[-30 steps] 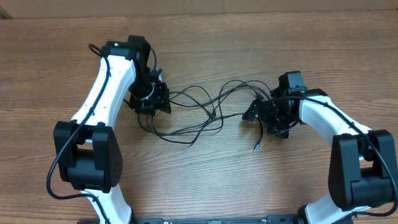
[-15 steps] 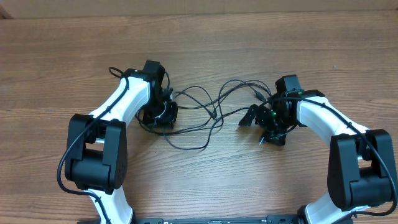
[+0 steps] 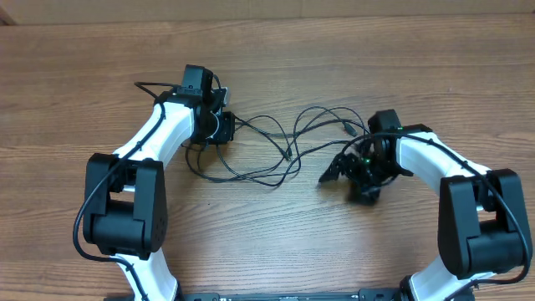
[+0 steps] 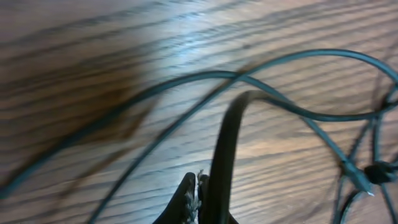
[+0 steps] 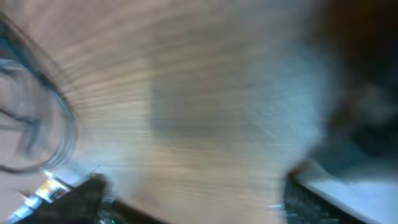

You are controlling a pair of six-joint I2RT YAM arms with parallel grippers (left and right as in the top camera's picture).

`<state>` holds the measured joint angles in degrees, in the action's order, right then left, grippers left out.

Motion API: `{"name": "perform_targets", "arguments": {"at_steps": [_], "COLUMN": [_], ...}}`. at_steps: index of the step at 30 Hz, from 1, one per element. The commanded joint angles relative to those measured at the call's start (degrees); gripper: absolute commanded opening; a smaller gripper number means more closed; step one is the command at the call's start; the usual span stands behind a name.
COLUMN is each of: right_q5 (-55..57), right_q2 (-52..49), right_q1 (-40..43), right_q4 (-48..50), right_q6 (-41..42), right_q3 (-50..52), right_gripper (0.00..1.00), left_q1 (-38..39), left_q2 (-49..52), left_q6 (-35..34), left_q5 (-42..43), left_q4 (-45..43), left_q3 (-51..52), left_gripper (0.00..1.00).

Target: Untangle cables

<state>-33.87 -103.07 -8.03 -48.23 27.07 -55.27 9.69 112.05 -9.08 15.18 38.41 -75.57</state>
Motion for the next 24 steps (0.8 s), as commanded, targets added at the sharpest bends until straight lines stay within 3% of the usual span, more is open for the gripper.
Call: {"name": "perform_targets", "arguments": {"at_steps": [1,4,5,11,16,20,24], "right_q5": [-7.69,-10.12,-10.73,-14.08,-14.01,-6.80,-2.16], "right_q2": [-1.22,-1.22,-1.22,-1.22,-1.22,-1.22,-1.20], "right_q1": [-0.39,-0.39,-0.39,-0.63,-3.15,-7.72,-12.68], "right_q4": [6.03,14.45,17.16,29.92,30.60,31.45,36.13], "right_q6": [-0.24,3.34,5.27,14.73,14.27,13.29,13.64], "right_q3": [0.50,0.50,0.50,0.50,0.52,0.52,0.50], "right_gripper": [0.57,0.26,0.24,0.21,0.23,0.20,0.18], "left_q1": [-0.72,-0.70,-0.70,-0.70,-0.70,-0.70,-0.70], "left_q2": [-0.20,-0.20,-0.20,-0.20,-0.20,-0.20,-0.20], "left_q6": [-0.42,-1.79,-2.29,-2.60,-2.58,-2.56,-2.75], "left_q5": [-4.94,-5.09,-5.07,-5.09,-5.09,-5.40,-12.00], "left_q4": [0.04,-0.15,-0.13,0.04,-0.33,-0.37,-0.13], "left_q3": [-0.24,-0.24,-0.24,-0.24,-0.24,-0.24,-0.24], "left_gripper": [0.04,0.04,0.04,0.04,0.04,0.04,0.04]}}
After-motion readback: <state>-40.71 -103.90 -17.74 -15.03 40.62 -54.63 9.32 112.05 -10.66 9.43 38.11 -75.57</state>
